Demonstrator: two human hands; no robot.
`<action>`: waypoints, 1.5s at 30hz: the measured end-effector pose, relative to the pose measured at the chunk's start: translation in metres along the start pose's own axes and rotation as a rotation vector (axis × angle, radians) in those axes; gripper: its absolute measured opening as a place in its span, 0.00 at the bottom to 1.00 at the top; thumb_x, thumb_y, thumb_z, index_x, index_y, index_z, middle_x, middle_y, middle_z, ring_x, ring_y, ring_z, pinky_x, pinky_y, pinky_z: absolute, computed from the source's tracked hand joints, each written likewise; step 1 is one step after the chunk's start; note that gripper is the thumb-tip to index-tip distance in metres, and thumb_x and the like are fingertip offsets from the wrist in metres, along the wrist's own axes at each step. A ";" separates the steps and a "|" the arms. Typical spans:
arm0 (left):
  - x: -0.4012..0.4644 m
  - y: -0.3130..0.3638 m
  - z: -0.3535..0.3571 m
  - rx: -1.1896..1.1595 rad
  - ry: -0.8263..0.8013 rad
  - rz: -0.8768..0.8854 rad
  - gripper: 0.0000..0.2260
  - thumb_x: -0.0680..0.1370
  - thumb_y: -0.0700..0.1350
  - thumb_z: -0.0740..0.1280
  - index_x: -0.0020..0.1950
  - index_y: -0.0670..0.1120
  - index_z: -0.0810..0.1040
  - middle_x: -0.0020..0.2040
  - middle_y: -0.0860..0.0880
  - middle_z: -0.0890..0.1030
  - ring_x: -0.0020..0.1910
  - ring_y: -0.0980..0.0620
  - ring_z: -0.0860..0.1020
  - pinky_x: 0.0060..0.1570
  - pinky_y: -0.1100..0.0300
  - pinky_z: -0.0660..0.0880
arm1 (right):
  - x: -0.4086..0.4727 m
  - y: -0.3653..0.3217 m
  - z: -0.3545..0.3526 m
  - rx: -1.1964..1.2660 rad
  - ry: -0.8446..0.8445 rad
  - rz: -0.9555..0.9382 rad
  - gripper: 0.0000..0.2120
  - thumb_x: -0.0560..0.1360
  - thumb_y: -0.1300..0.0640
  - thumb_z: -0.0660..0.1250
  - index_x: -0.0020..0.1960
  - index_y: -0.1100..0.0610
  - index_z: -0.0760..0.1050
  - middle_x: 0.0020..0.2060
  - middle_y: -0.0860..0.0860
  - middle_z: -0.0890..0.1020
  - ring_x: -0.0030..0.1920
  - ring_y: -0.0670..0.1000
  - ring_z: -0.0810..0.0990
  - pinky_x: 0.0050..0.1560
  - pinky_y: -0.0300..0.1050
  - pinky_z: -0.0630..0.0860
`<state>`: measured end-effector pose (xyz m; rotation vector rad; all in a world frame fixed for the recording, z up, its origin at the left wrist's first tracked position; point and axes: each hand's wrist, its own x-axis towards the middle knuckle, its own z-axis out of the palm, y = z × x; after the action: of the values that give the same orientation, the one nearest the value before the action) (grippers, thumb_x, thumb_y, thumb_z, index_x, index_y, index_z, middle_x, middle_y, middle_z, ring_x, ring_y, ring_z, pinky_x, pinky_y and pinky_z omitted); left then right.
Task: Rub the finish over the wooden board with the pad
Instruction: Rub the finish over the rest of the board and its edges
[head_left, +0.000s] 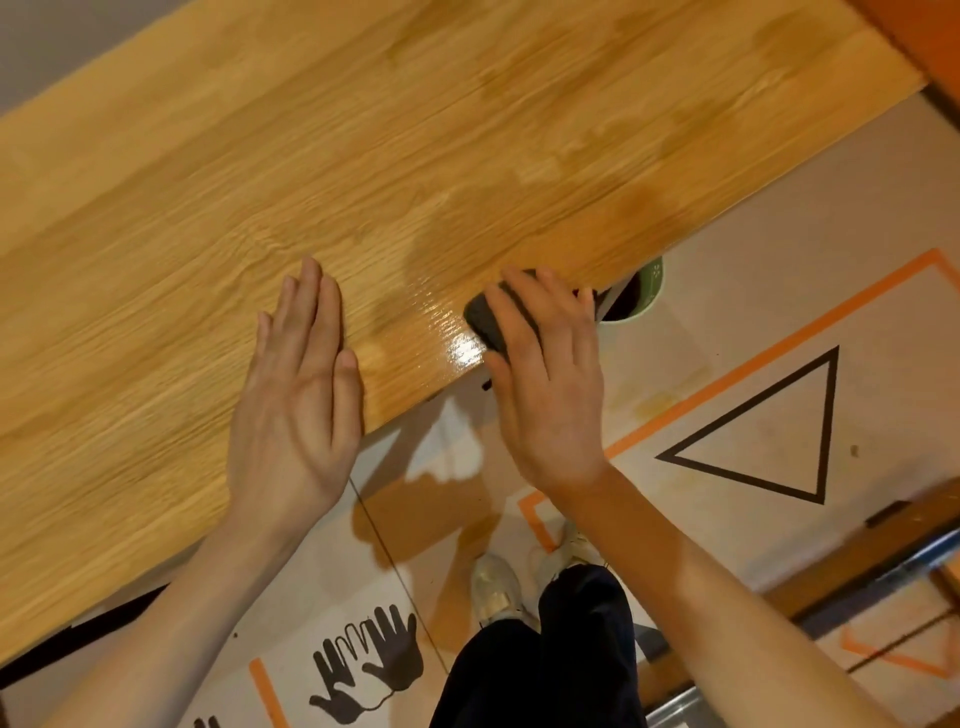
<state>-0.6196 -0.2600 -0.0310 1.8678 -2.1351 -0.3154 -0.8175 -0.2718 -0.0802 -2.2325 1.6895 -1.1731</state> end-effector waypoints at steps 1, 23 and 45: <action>0.000 0.000 0.000 0.004 -0.003 -0.001 0.24 0.86 0.47 0.48 0.81 0.41 0.54 0.82 0.45 0.53 0.82 0.52 0.48 0.80 0.52 0.46 | 0.001 0.006 -0.006 -0.002 -0.044 -0.072 0.18 0.82 0.55 0.57 0.69 0.63 0.69 0.66 0.61 0.74 0.71 0.59 0.66 0.76 0.57 0.56; 0.003 0.009 -0.006 0.013 -0.071 -0.078 0.24 0.86 0.47 0.49 0.81 0.42 0.54 0.82 0.47 0.52 0.82 0.50 0.50 0.80 0.52 0.47 | 0.108 0.076 -0.077 -0.294 -0.384 0.265 0.21 0.84 0.55 0.52 0.75 0.61 0.61 0.75 0.55 0.63 0.77 0.54 0.58 0.78 0.52 0.47; 0.004 0.013 -0.010 0.048 -0.068 -0.095 0.24 0.85 0.45 0.51 0.80 0.40 0.57 0.82 0.46 0.56 0.81 0.49 0.53 0.79 0.47 0.54 | 0.098 -0.012 -0.014 -0.180 -0.586 -0.093 0.23 0.81 0.60 0.53 0.75 0.53 0.60 0.75 0.54 0.62 0.76 0.57 0.58 0.75 0.58 0.56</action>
<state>-0.6286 -0.2620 -0.0173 2.0175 -2.1185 -0.3563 -0.8090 -0.3462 -0.0151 -2.4459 1.4961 -0.3166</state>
